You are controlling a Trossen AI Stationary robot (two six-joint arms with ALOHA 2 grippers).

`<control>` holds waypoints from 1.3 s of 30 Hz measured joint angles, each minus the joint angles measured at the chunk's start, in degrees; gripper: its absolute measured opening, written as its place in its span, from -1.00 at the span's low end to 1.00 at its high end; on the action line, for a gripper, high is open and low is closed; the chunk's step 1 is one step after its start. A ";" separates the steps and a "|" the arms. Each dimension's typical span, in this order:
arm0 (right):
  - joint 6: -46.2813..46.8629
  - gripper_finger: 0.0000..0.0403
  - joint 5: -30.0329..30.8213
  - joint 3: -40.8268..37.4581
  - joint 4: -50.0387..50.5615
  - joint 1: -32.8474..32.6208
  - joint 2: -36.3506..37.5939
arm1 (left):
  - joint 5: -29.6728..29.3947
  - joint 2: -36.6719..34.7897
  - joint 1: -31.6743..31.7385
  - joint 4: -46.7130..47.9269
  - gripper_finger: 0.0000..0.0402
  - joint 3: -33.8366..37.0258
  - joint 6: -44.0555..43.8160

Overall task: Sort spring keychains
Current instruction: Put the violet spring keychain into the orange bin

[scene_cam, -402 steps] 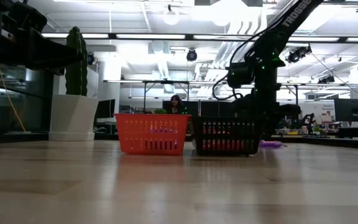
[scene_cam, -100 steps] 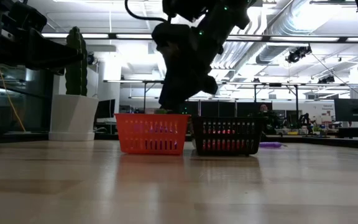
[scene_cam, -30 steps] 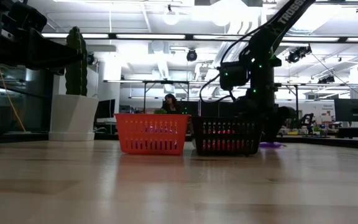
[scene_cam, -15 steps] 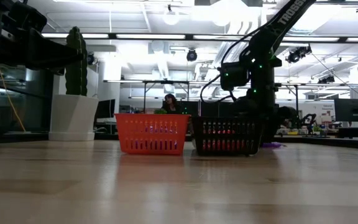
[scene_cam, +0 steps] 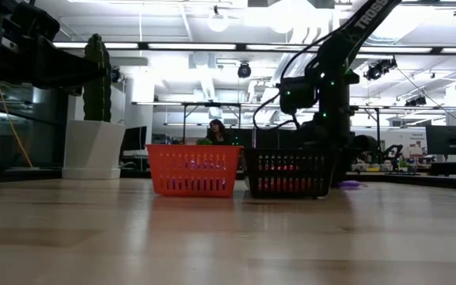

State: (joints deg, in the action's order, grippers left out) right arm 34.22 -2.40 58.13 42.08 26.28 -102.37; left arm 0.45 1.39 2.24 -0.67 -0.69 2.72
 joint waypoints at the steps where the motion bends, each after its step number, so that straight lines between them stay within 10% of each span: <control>1: -0.01 -0.88 -0.26 -0.13 0.10 -0.08 0.42 | 0.00 0.00 0.00 0.00 -0.39 0.00 -0.02; 22: -2.12 -0.89 3.50 0.07 -6.13 -8.96 19.13 | 0.01 0.00 0.00 0.00 -0.39 0.00 -0.02; 39: -17.38 -0.88 -0.62 23.14 -11.89 -20.14 2.36 | 0.02 0.00 0.00 0.01 -0.39 0.00 -0.01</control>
State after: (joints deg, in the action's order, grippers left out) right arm 16.84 -3.02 81.27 30.19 6.14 -100.01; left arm 0.46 1.39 2.24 -0.66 -0.69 2.72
